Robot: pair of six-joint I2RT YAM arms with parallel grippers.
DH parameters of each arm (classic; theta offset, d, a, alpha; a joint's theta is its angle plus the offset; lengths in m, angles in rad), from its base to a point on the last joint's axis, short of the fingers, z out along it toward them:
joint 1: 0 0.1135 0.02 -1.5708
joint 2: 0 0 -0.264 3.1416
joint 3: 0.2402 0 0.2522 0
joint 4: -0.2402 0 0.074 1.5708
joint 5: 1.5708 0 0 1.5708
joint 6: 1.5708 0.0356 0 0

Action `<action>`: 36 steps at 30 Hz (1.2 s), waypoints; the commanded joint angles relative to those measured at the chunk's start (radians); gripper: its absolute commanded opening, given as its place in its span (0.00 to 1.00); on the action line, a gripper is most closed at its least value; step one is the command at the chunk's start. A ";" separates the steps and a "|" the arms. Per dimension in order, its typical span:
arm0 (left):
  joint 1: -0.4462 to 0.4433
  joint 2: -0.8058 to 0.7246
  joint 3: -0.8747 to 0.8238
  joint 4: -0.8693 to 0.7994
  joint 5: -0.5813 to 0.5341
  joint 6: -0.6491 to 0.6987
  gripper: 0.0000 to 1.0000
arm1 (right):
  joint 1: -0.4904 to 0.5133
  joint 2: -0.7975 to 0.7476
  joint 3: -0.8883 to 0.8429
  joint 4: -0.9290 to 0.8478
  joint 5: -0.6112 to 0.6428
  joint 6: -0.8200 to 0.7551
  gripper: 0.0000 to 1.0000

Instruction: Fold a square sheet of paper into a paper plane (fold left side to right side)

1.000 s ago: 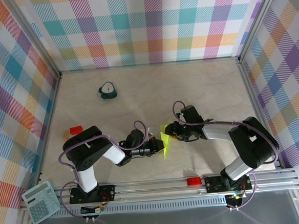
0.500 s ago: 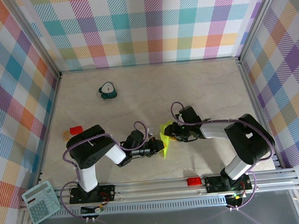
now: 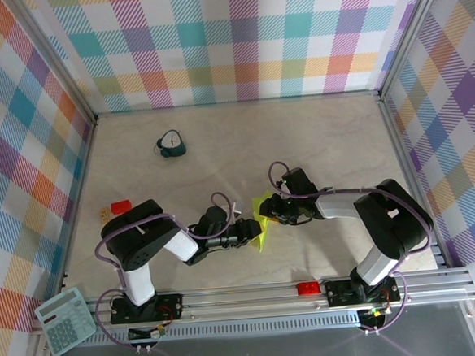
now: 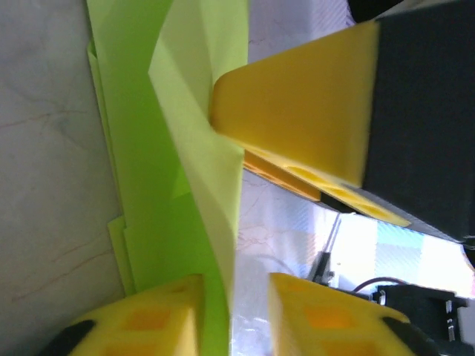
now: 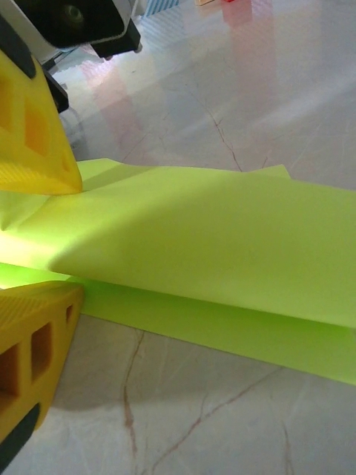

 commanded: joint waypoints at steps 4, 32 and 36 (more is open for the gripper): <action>0.043 -0.106 -0.024 -0.126 -0.058 0.060 0.41 | 0.010 0.042 -0.002 -0.077 0.050 -0.015 0.37; 0.062 -0.036 0.114 -0.278 -0.053 0.130 0.22 | 0.011 0.054 0.008 -0.094 0.046 -0.023 0.37; 0.061 -0.036 0.110 -0.294 -0.062 0.138 0.19 | 0.011 0.053 0.012 -0.099 0.047 -0.026 0.36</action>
